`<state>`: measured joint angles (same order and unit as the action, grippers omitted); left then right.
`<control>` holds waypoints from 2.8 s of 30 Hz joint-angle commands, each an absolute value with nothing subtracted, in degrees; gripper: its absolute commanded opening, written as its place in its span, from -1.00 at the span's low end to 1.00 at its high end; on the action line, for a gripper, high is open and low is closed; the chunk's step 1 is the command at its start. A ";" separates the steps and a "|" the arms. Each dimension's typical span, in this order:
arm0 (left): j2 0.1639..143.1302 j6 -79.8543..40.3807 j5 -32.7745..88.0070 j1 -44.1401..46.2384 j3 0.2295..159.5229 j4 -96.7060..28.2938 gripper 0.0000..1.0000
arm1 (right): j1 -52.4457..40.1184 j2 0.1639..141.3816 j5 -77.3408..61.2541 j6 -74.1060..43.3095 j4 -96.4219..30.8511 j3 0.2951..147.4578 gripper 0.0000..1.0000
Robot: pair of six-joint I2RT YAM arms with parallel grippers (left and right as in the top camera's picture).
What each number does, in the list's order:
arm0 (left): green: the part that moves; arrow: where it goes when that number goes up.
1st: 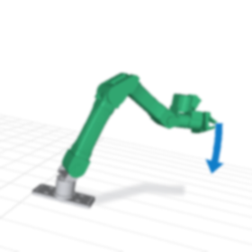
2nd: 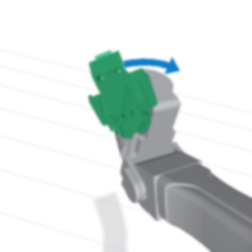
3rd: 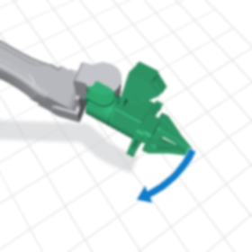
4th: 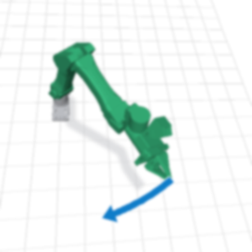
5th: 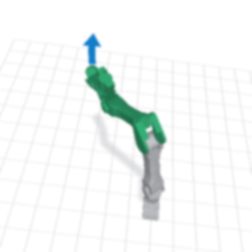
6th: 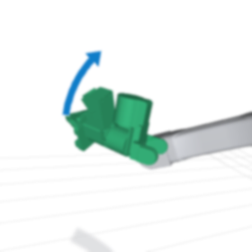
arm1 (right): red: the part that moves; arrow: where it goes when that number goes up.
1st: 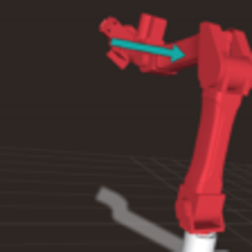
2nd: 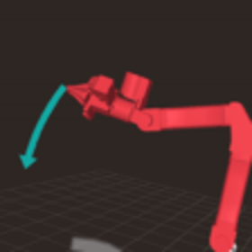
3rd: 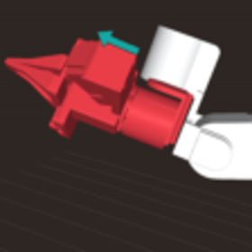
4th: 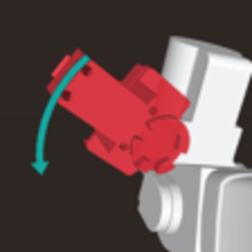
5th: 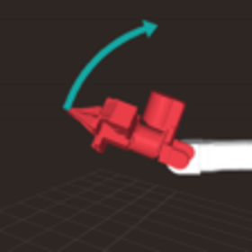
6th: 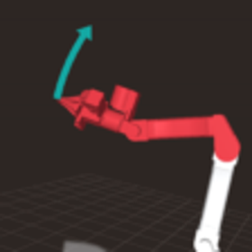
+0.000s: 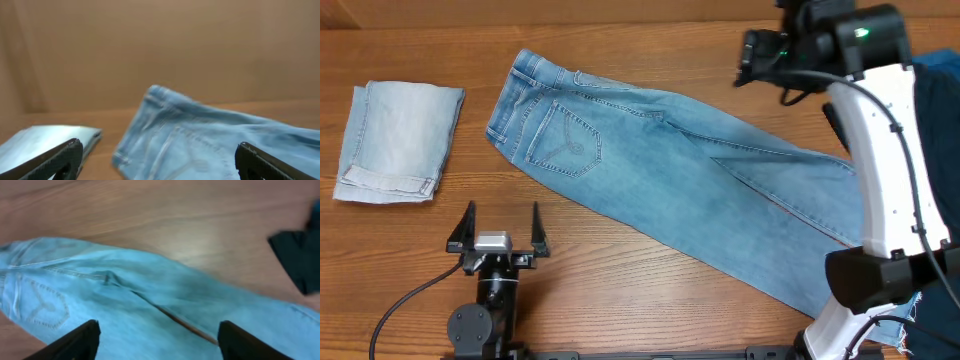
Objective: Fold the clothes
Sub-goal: 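Move the left gripper to the jeans waistband near the back pocket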
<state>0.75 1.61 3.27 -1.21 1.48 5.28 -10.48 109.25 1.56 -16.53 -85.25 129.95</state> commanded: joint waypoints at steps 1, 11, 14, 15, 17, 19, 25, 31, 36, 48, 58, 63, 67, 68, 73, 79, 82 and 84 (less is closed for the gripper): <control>2.52 -0.40 9.28 -1.48 9.76 -1.87 1.00 | -7.01 108.99 -0.27 -16.80 -85.89 130.56 0.54; 40.47 2.76 10.57 -1.48 57.58 -37.04 1.00 | -5.80 109.80 -0.08 -16.23 -87.35 130.47 0.55; 56.55 2.83 10.55 -1.48 75.83 -54.43 1.00 | -5.80 110.34 -0.10 -15.51 -87.31 130.47 0.55; 61.71 2.83 10.52 -1.48 81.84 -60.69 1.00 | -5.80 110.43 -0.12 -15.00 -87.05 130.47 0.55; 72.55 2.83 10.35 -1.48 93.84 -72.55 1.00 | -5.80 110.45 -0.10 -14.94 -86.24 130.47 0.57; 81.65 2.79 11.07 -1.48 102.65 -79.20 1.00 | -5.80 110.45 -0.10 -14.90 -85.58 130.47 0.57; 98.50 4.51 12.86 -1.48 108.12 -77.71 1.00 | -5.80 110.50 -0.12 -14.96 -83.44 130.47 0.57; 112.57 5.63 12.56 -1.48 108.12 -73.14 1.00 | -5.58 110.50 -0.03 -14.70 -84.55 130.47 0.65; 121.89 7.77 3.11 -1.48 108.12 -66.00 -0.04 | -5.61 110.50 0.34 -14.76 -84.47 130.47 0.66; 131.04 7.68 -5.39 -1.56 108.09 -57.49 -0.92 | -5.39 110.50 0.40 -14.72 -87.59 130.47 0.67; 138.37 0.64 -6.83 -1.67 107.98 -68.95 -0.92 | -5.39 110.50 4.08 -14.72 -87.55 130.47 0.70; 138.67 -5.48 -8.86 -1.87 107.98 -76.73 -0.92 | -5.39 110.50 4.03 -14.72 -87.02 130.47 0.75; 138.67 -8.64 -10.74 -1.87 107.98 -78.89 -0.92 | -5.39 110.50 4.03 -14.72 -87.02 130.47 0.77; 138.67 -9.72 -10.72 -1.87 107.90 -79.35 -0.92 | -5.39 110.50 4.03 -14.72 -86.98 130.47 0.78; 138.67 -13.63 -10.72 -1.85 106.30 -83.07 -0.92 | -5.39 110.50 4.03 -14.72 -86.96 130.47 0.86; 138.67 -16.99 -10.66 -1.78 105.03 -90.48 -0.92 | -5.39 110.52 3.97 -14.74 -87.13 130.45 0.87; 138.67 -17.52 -10.68 -1.50 105.03 -94.43 -0.92 | -5.39 110.61 3.75 -14.81 -87.74 130.45 0.87; 138.67 -18.00 -10.70 -1.48 105.03 -96.07 -0.92 | -5.39 110.74 3.29 -14.98 -88.27 129.93 0.87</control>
<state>136.88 -15.42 -9.72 -1.21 106.15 -93.47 -5.65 110.21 3.40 -14.94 -88.01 129.95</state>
